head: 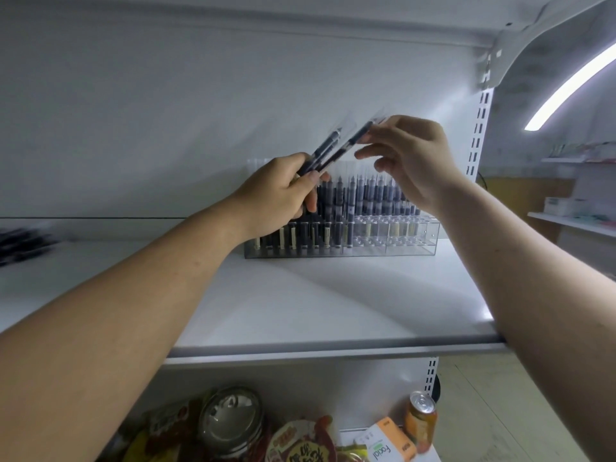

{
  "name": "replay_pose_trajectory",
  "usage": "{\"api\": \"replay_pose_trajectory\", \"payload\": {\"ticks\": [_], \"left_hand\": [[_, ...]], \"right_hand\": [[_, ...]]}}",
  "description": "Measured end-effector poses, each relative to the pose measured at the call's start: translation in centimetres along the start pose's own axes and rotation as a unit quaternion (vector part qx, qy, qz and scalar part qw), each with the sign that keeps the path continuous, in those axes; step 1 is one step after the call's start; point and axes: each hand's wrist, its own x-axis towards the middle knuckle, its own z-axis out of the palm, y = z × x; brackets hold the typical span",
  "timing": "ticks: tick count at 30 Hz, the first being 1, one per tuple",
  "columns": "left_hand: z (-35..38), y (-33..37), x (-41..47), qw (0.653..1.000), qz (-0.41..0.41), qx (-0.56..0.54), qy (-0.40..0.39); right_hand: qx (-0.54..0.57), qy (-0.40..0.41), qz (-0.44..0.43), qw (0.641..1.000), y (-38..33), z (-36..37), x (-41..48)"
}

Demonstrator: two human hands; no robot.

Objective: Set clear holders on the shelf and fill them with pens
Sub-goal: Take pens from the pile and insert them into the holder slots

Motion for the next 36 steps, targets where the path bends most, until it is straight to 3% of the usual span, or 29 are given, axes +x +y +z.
{"api": "replay_pose_trajectory", "payload": {"ticks": [3, 6, 10, 13, 16, 36], "left_hand": [[0.0, -0.1, 0.0, 1.0, 0.006, 0.016, 0.006], [0.0, -0.2, 0.1, 0.999, 0.009, 0.032, 0.011], [-0.1, -0.5, 0.1, 0.999, 0.012, 0.049, 0.016], [-0.1, -0.5, 0.2, 0.997, 0.018, 0.069, 0.019], [-0.1, -0.5, 0.2, 0.996, 0.019, 0.08, 0.016], [-0.1, -0.3, -0.1, 0.995, 0.015, 0.092, 0.017]], "right_hand": [[0.088, 0.055, -0.007, 0.995, -0.3, -0.7, 0.5], [0.096, 0.132, -0.02, 0.986, -0.4, -1.4, 1.0], [-0.115, 0.201, -0.067, 0.971, 0.1, -2.1, 1.1], [-0.261, 0.149, -0.079, 0.95, 0.9, -1.7, 0.6], [-0.33, 0.109, -0.066, 0.935, 1.5, -1.2, 0.4], [-0.414, -0.036, 0.047, 0.908, 2.7, 0.3, -0.8]]}}
